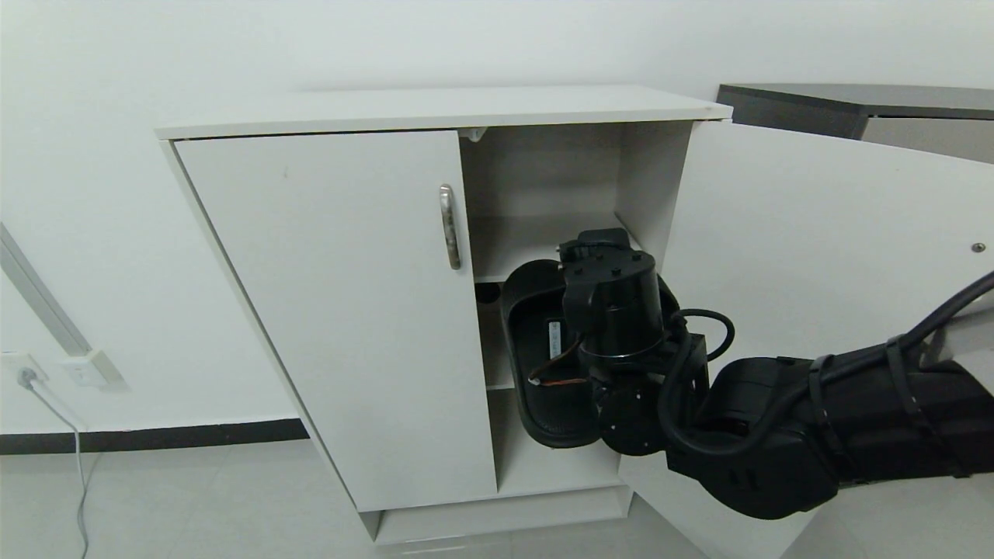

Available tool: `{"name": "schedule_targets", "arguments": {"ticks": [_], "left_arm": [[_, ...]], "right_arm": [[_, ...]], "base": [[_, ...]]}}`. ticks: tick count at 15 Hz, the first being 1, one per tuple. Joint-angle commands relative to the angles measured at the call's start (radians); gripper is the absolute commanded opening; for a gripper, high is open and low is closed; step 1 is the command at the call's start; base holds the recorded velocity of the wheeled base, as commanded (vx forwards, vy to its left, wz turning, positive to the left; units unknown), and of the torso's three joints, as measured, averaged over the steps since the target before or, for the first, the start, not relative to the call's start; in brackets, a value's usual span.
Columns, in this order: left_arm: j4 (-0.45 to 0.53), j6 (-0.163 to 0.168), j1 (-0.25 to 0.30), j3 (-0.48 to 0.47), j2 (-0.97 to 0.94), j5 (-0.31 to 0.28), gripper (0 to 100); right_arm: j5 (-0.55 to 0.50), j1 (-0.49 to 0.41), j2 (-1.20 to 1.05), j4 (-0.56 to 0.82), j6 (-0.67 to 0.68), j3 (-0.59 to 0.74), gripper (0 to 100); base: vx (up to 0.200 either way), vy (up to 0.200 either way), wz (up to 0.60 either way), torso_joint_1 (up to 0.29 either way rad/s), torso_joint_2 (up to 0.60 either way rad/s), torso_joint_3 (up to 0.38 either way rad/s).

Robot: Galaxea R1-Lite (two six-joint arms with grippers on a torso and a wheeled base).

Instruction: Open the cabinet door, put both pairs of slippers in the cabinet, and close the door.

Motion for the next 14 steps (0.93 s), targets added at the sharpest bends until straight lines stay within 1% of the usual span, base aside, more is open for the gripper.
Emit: {"name": "schedule_targets", "arguments": {"ticks": [1, 12, 14], "left_arm": [[0.000, 0.000, 0.000, 0.000, 0.001, 0.000, 0], [0.000, 0.000, 0.000, 0.000, 0.001, 0.000, 0], [0.000, 0.000, 0.000, 0.000, 0.001, 0.000, 0]], "right_arm": [[0.000, 0.001, -0.003, -0.001, 0.000, 0.001, 0], [0.001, 0.004, -0.003, 0.001, 0.000, 0.008, 0], [0.003, 0.004, 0.001, 0.001, 0.000, 0.011, 0]], "base": [[0.200, 0.000, 0.00, 0.002, 0.00, 0.002], [0.200, 0.000, 0.00, 0.004, 0.00, 0.001], [0.000, 0.000, 0.00, 0.000, 0.00, 0.000]]}}
